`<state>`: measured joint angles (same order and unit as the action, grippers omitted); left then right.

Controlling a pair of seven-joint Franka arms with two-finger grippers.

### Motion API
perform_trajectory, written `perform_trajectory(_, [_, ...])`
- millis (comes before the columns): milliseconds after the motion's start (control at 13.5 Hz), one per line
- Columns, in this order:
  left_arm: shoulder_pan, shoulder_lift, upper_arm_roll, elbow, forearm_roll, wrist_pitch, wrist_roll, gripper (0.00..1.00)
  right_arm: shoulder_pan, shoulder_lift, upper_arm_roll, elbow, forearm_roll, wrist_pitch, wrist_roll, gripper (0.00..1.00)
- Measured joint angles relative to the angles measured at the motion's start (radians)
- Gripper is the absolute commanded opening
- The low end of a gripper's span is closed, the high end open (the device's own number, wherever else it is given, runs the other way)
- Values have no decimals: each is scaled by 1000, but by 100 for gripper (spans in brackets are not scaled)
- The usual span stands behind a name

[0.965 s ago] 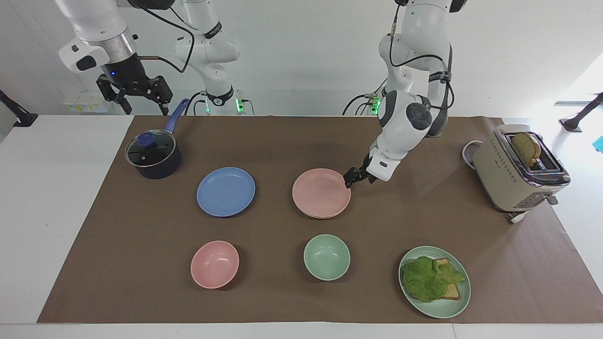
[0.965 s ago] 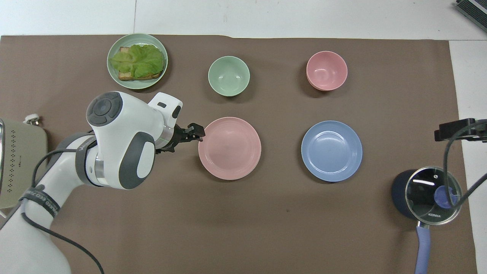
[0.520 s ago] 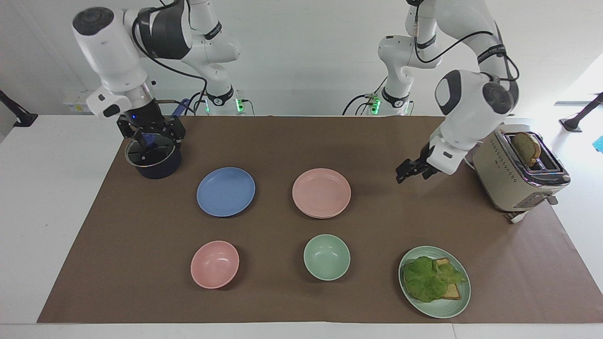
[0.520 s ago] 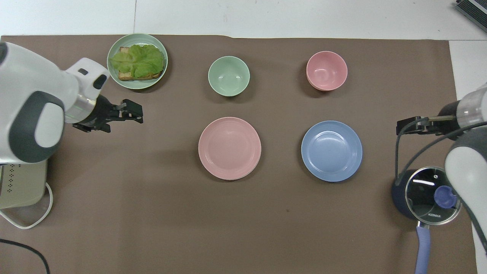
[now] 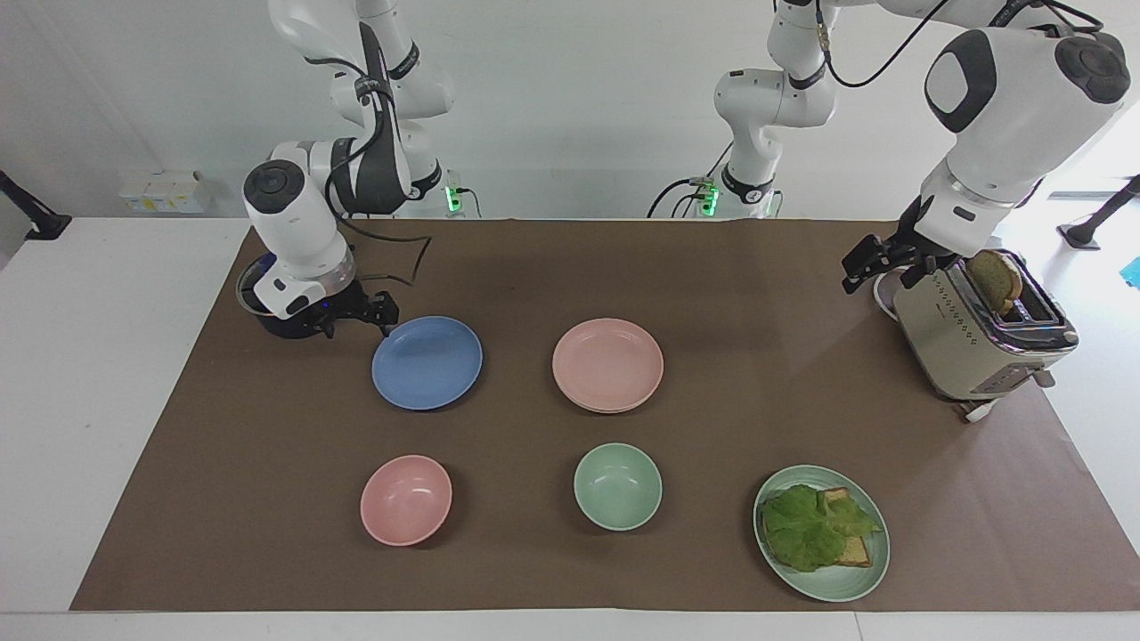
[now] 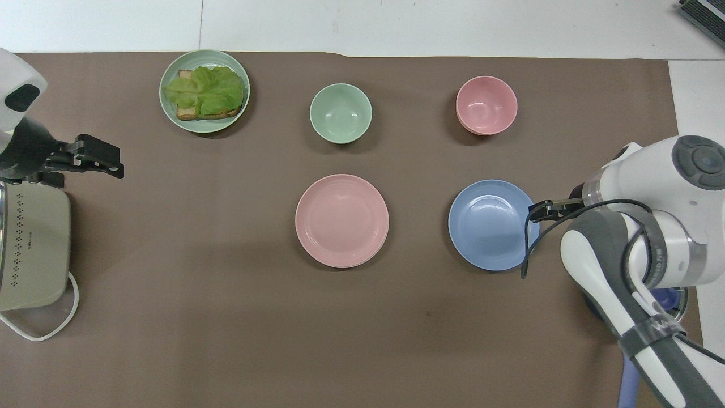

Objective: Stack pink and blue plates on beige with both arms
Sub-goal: 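Grasp the blue plate rim with the right gripper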

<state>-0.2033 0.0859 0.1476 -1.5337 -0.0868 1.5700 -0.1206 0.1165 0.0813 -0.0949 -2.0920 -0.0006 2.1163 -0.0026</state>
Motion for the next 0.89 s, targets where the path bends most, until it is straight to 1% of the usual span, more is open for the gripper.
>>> perform_trajectory(223, [0,-70,-7,6,38,-46,54,100,-12,43,0,-55,25,93,-55,100])
perform_trajectory(445, [1,-89,0,5,60,-52,104,100,-21,76,-1,-93,71,147,-75,100])
perform_trajectory(520, [2,-88,1,4,61,-52,114,100,-19,84,-1,-98,78,155,-79,81])
perform_trajectory(594, [3,-87,3,3,61,-52,119,100,-17,90,-1,-103,79,165,-87,49])
perform_trajectory(668, [3,-87,3,2,61,-52,121,100,-18,92,0,-109,80,169,-115,21])
perform_trajectory(742, [3,-87,3,2,61,-52,121,100,-22,92,-1,-111,81,169,-148,0])
perform_trajectory(891, [3,-87,3,2,61,-52,121,100,-36,92,-3,-112,82,169,-167,0])
